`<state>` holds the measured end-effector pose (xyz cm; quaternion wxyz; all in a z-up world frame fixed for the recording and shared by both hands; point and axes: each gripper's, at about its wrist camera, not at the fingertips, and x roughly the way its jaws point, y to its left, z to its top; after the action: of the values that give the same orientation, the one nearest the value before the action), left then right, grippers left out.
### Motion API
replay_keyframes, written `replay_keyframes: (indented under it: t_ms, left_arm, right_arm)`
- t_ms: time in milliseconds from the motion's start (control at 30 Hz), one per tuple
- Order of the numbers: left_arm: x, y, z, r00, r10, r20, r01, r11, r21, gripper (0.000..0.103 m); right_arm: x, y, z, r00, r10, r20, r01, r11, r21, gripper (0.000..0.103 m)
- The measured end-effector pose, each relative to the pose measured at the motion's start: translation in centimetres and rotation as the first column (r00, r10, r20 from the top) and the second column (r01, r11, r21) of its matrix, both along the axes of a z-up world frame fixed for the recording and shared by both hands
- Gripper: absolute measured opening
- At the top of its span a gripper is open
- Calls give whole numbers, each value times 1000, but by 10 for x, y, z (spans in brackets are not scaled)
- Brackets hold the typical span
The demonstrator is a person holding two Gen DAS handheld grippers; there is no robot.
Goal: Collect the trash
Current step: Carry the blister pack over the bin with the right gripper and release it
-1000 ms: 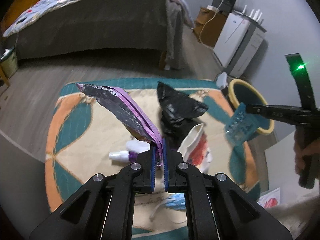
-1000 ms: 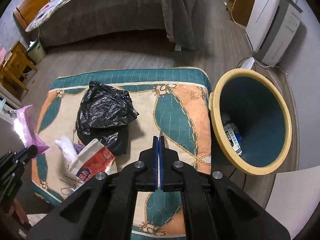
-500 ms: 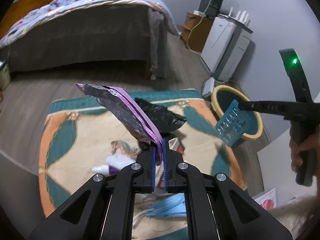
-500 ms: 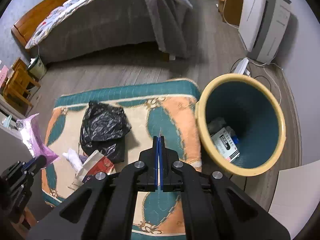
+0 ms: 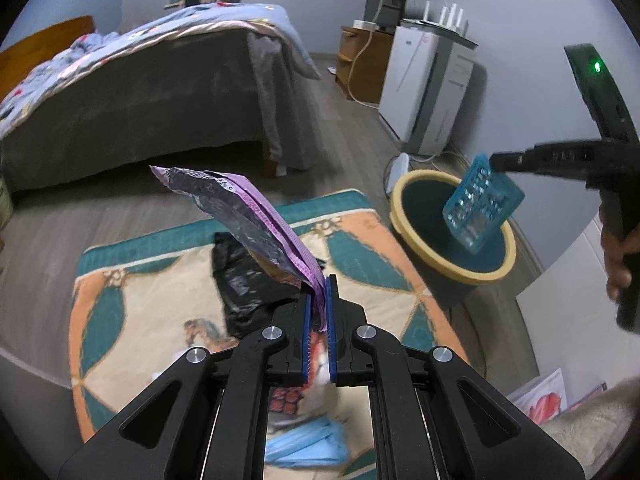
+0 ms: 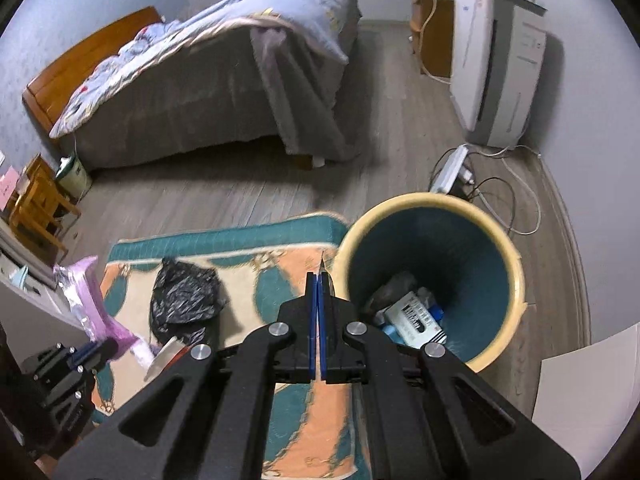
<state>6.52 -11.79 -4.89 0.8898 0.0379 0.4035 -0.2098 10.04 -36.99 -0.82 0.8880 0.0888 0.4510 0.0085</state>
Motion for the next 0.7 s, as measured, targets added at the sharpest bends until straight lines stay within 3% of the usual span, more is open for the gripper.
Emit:
replay_keyframes:
  t_ms: [400,567,700]
  left_arm:
    - [1,-68,-15,994,-105,-14,106,994,33,7]
    - [4,-97,-17,982,-189,-23,188,981,-46,7]
    - [17,-125,-22,971,-236,-37,235,972,-5,7]
  right_arm:
    - [-5,-91,-1,989,-147,35,147,989,8,0]
    - [-2,-122,-20,981,-191,1,191,978,79,0]
    - [3,-132,-36,976,-215,-37,217,973,78,0]
